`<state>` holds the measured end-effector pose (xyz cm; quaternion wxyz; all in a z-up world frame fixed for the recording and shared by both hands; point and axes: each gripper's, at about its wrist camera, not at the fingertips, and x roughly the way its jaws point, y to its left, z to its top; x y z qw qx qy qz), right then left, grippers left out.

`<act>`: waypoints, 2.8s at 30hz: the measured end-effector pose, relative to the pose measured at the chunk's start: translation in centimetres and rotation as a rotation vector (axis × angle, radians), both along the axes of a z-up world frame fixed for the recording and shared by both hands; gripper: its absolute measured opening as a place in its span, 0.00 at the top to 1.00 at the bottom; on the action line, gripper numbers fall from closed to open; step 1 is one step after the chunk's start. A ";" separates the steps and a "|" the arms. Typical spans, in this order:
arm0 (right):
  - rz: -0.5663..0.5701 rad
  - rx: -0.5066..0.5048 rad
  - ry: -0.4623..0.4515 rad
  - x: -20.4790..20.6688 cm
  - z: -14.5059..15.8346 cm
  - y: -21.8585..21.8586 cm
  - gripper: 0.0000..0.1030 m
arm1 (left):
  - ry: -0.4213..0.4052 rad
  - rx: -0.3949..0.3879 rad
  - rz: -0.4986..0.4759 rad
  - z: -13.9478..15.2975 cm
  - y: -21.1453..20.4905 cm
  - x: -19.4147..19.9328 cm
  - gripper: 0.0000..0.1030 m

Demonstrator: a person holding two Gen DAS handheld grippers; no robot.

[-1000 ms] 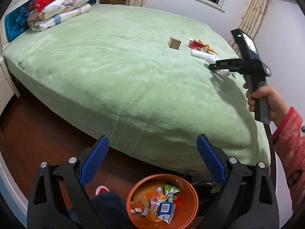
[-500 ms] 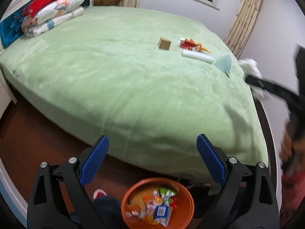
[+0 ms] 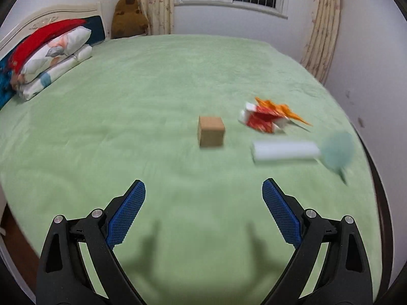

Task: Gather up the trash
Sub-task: 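Grasp the crumpled white tissue on the bed with the right tool, then grasp the wooden block with the left tool while the right tool holds the tissue, then lower the block and tissue over the orange bin and open both tools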

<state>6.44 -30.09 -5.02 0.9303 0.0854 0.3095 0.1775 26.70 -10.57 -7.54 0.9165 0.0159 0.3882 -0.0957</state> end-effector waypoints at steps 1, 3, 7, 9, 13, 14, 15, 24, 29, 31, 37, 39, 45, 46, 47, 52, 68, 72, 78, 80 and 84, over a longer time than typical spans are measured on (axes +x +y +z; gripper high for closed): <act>0.002 0.006 -0.001 0.2 -0.1 -0.2 0.66 | 0.014 -0.003 0.003 -0.3 -0.5 2.0 0.12; -0.008 0.011 -0.005 0.5 -0.3 -0.6 0.66 | 0.034 -0.008 0.003 -0.9 -1.4 4.7 0.12; -0.013 0.025 0.005 1.3 -0.9 -1.3 0.66 | 0.066 0.042 0.032 -2.6 -3.0 9.1 0.12; -0.015 0.025 0.013 1.8 -1.4 -1.6 0.66 | 0.095 0.038 0.049 -3.4 -3.4 10.8 0.18; -0.021 0.036 0.026 2.3 -1.9 -2.0 0.66 | 0.177 0.057 0.082 -5.1 -3.3 12.4 0.66; -0.023 0.039 0.027 2.4 -1.9 -2.1 0.66 | 0.176 0.052 0.084 -5.1 -3.2 12.2 0.66; -0.025 0.043 0.026 2.4 -1.9 -2.2 0.66 | 0.164 0.051 0.084 -4.9 -3.1 12.0 0.66; -0.034 0.043 -0.005 0.5 -0.8 -2.0 0.66 | 0.094 0.103 0.042 -1.0 -2.5 6.2 0.66; -0.016 0.024 -0.020 -1.6 0.3 -1.3 0.66 | 0.062 0.074 -0.002 2.4 -1.2 -0.2 0.66; -0.010 0.012 -0.022 -2.6 0.7 -0.9 0.66 | 0.046 0.067 -0.026 3.7 -0.5 -3.8 0.66; -0.002 -0.009 -0.018 -5.4 1.5 0.2 0.66 | 0.017 0.073 -0.118 5.2 1.4 -14.9 0.66; 0.001 -0.007 -0.014 -6.4 1.6 0.6 0.66 | 0.029 0.059 -0.151 4.9 2.0 -17.8 0.66; 0.018 -0.043 0.009 -9.1 1.2 2.3 0.66 | 0.100 0.062 -0.198 1.5 3.4 -25.9 0.67; 0.024 -0.047 0.016 -9.4 1.1 2.6 0.66 | 0.121 0.061 -0.200 0.6 3.6 -27.0 0.66; 0.034 -0.052 0.031 -9.7 0.7 3.0 0.66 | 0.145 0.054 -0.204 -0.2 3.8 -28.1 0.66; 0.099 -0.077 0.126 -11.0 -2.4 5.3 0.66 | 0.269 0.057 -0.217 -5.0 4.6 -31.7 0.66; 0.204 -0.134 0.541 -11.3 -18.5 10.1 0.66 | 0.581 0.073 -0.153 -19.1 4.3 -33.6 0.67; 0.198 -0.125 0.627 -10.4 -21.9 10.2 0.66 | 0.624 0.089 -0.161 -21.3 4.1 -33.3 0.67; 0.169 -0.123 0.707 -9.8 -24.8 9.3 0.65 | 0.668 0.095 -0.151 -23.2 3.9 -32.8 0.67; 0.166 -0.128 0.716 -9.7 -25.4 9.2 0.65 | 0.682 0.091 -0.147 -23.7 4.0 -32.6 0.67; 0.167 -0.114 0.724 -9.7 -25.4 9.0 0.48 | 0.693 0.091 -0.138 -24.3 4.1 -32.5 0.65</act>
